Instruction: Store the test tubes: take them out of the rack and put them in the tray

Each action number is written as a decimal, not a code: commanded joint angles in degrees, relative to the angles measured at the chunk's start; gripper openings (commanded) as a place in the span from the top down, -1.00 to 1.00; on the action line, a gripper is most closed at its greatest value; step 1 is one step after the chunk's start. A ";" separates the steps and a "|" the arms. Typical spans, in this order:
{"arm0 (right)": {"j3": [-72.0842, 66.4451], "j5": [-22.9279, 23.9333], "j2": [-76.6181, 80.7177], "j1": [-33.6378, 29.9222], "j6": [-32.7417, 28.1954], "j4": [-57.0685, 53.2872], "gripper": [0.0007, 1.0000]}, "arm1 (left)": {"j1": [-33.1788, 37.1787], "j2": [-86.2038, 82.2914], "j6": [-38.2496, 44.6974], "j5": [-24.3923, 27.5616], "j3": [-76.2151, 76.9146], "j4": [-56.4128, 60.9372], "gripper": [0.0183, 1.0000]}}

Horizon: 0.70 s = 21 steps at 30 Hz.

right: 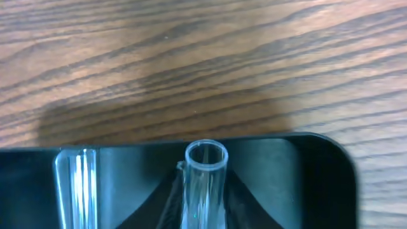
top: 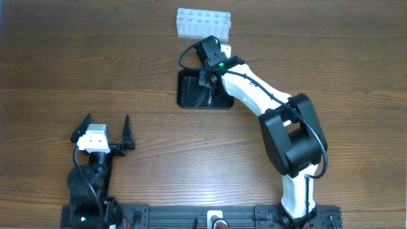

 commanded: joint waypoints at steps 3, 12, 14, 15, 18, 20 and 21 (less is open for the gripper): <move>-0.07 -0.83 0.74 0.63 0.11 0.13 -0.11 | 0.44 -0.46 0.81 0.57 -0.26 -0.24 -1.00; 7.19 -0.81 -2.16 0.59 -4.92 -5.44 -0.36 | 0.44 -0.46 0.81 0.57 -0.26 -0.24 -1.00; 8.24 -0.79 -4.52 0.59 -6.47 -5.99 -0.43 | 0.44 -0.46 0.81 0.55 -0.26 -0.24 -1.00; 8.48 -0.79 -5.99 0.59 -7.13 -6.14 -0.47 | 0.44 -0.46 0.81 0.55 -0.26 -0.24 -1.00; 8.50 -0.70 -11.37 0.48 -9.33 -6.56 -0.61 | 0.44 -0.46 0.81 0.55 -0.26 -0.24 -1.00; 8.50 2.27 -16.09 -0.09 -10.03 -6.99 -0.68 | 0.44 -0.46 0.81 0.57 -0.26 -0.24 -1.00; 8.50 3.96 -17.55 -0.46 -10.14 -6.95 -0.73 | 0.44 -0.46 0.81 0.55 -0.26 -0.24 -1.00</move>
